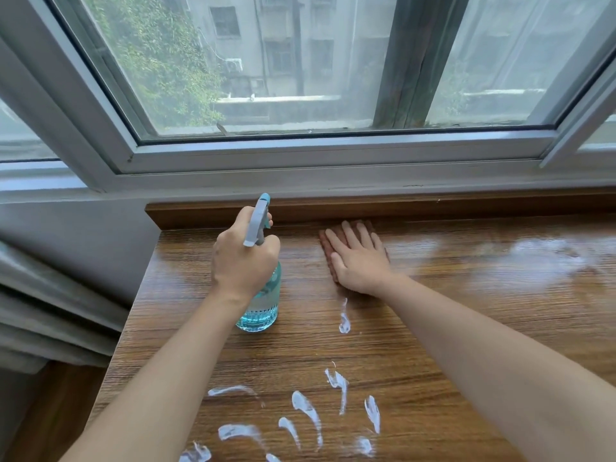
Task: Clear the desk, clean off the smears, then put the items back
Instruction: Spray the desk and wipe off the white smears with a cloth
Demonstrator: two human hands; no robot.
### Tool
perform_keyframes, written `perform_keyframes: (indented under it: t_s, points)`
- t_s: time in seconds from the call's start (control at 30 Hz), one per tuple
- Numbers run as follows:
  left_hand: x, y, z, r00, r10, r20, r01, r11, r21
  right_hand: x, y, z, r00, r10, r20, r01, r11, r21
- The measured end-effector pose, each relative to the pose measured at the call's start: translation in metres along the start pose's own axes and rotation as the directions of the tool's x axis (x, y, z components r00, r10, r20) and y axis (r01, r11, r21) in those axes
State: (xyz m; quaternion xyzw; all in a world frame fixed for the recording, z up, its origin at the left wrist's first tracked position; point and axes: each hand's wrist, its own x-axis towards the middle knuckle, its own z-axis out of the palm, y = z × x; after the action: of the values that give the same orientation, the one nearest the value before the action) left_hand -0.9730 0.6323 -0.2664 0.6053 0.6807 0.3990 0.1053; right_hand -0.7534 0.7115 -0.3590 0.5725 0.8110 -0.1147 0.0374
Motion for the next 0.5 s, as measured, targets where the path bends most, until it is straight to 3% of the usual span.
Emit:
perform_keyframes:
  t_s: [0.07, 0.17, 0.23, 0.3, 0.4, 0.5]
  points:
    - [0.002, 0.002, 0.002, 1.000, -0.024, 0.010, 0.024, 0.999, 0.021, -0.012, -0.003, 0.001, 0.996, -0.085, 0.021, 0.086, 0.996, -0.039]
    - [0.004, 0.003, 0.007, 0.999, -0.034, 0.036, 0.031, 0.996, 0.079, -0.054, 0.024, 0.009, 0.924, -0.379, 0.060, 0.382, 0.921, -0.071]
    - [0.005, 0.003, 0.009, 0.999, -0.038, 0.039, 0.034, 0.996, 0.085, -0.069, 0.048, 0.007, 0.893, -0.442, 0.090, 0.446, 0.894, -0.037]
    - [0.006, 0.003, 0.010, 0.999, -0.041, 0.027, 0.038, 0.996, 0.081, -0.061, 0.061, 0.004, 0.926, -0.369, 0.078, 0.374, 0.925, -0.067]
    - [0.008, 0.002, 0.010, 0.998, -0.054, 0.029, 0.051, 0.995, 0.086, -0.031, 0.038, 0.000, 0.996, -0.087, 0.038, 0.088, 0.995, -0.038]
    - [0.010, 0.007, 0.010, 0.997, -0.063, 0.042, 0.058, 0.992, 0.113, -0.012, 0.007, -0.002, 0.996, 0.080, 0.051, -0.082, 0.996, 0.041]
